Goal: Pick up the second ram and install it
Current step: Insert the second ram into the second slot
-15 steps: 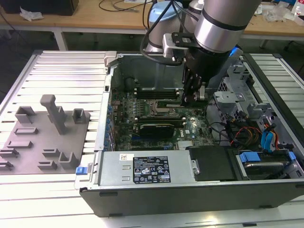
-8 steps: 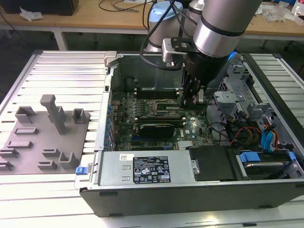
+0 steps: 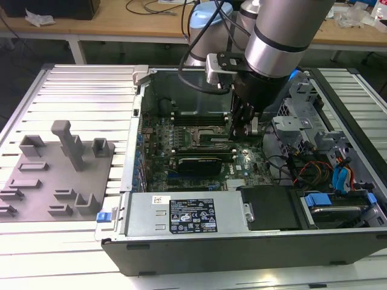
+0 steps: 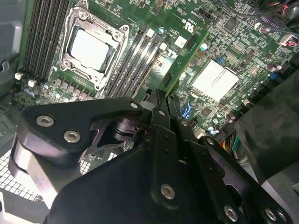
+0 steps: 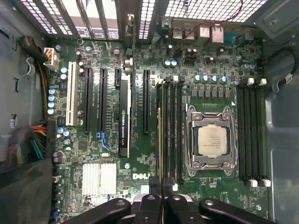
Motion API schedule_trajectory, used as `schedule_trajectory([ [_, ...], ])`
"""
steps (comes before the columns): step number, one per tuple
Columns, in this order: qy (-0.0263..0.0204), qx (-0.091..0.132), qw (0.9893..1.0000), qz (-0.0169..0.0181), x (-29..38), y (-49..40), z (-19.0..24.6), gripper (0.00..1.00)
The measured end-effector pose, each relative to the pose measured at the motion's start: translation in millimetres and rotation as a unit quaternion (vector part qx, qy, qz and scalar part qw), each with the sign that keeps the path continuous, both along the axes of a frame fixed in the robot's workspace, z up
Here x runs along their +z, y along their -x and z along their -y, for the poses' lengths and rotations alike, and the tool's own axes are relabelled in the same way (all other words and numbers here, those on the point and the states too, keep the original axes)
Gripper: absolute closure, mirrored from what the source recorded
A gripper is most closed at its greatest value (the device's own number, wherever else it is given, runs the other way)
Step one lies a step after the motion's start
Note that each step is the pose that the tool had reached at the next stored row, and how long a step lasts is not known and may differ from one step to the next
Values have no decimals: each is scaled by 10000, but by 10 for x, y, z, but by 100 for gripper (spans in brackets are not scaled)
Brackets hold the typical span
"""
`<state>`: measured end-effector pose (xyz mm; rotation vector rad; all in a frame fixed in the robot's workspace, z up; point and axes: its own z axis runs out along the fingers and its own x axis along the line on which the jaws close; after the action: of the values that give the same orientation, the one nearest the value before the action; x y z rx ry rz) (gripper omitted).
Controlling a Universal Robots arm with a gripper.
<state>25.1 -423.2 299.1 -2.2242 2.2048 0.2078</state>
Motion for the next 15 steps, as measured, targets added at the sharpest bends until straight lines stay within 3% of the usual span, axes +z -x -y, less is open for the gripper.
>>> schedule_trajectory([
  [3, 0, 1, 10000, 0, -42, 14, -1, 87],
  [6, 0, 2, 10000, 0, -68, 48, -39, 87],
  [7, 0, 1, 10000, 0, -78, 81, -88, 87],
  [8, 0, 1, 10000, 0, -120, 229, -176, 87],
  [9, 0, 2, 10000, 0, -191, 285, -207, 87],
  [15, 0, 1, 10000, 0, -261, 332, -209, 87],
])
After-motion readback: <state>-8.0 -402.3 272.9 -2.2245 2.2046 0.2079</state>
